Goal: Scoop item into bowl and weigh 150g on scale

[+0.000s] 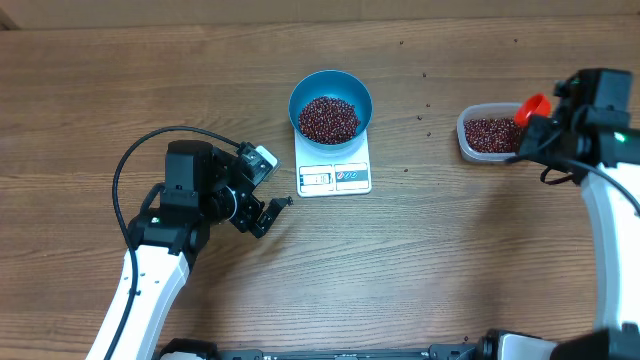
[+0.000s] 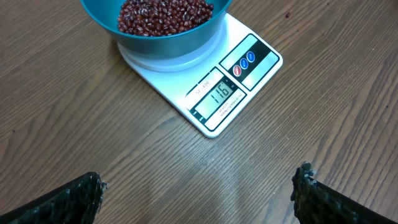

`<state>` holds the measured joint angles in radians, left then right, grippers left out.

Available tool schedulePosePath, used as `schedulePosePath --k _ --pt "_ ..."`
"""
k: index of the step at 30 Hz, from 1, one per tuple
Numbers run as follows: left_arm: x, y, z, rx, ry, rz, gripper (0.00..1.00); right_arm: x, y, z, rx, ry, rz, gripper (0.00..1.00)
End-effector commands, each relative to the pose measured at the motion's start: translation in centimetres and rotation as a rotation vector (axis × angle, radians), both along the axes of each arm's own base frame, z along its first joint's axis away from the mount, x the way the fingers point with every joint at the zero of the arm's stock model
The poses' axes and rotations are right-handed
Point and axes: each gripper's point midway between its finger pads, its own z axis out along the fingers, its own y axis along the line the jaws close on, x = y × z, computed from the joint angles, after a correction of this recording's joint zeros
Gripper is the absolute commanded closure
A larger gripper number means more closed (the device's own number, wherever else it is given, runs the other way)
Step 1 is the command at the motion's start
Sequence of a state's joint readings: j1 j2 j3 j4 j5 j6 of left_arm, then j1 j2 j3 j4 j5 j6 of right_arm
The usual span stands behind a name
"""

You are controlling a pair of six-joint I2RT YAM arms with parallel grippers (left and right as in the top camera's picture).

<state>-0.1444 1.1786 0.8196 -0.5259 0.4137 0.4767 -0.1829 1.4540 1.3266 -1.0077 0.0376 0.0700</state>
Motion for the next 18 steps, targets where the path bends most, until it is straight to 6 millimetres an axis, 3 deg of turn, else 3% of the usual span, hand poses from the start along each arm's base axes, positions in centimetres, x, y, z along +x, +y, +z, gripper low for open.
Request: schedulePosePath --k 1,9,11,18 --pt "0.1 0.0 0.1 -0.003 0.000 0.008 0.00 0.6 -0.8 -1.3 -0.134 0.078 0.140 0.96" --pt "0.1 0.0 0.1 -0.003 0.001 0.008 0.00 1.0 0.3 -3.3 -0.255 0.176 0.447 0.96" --pt "0.1 0.0 0.1 -0.003 0.001 0.008 0.00 1.2 0.1 -3.5 -0.294 0.191 0.458 0.96" --pt "0.1 0.0 0.1 -0.003 0.001 0.008 0.00 1.2 -3.3 -6.0 -0.462 0.350 0.361 0.96"
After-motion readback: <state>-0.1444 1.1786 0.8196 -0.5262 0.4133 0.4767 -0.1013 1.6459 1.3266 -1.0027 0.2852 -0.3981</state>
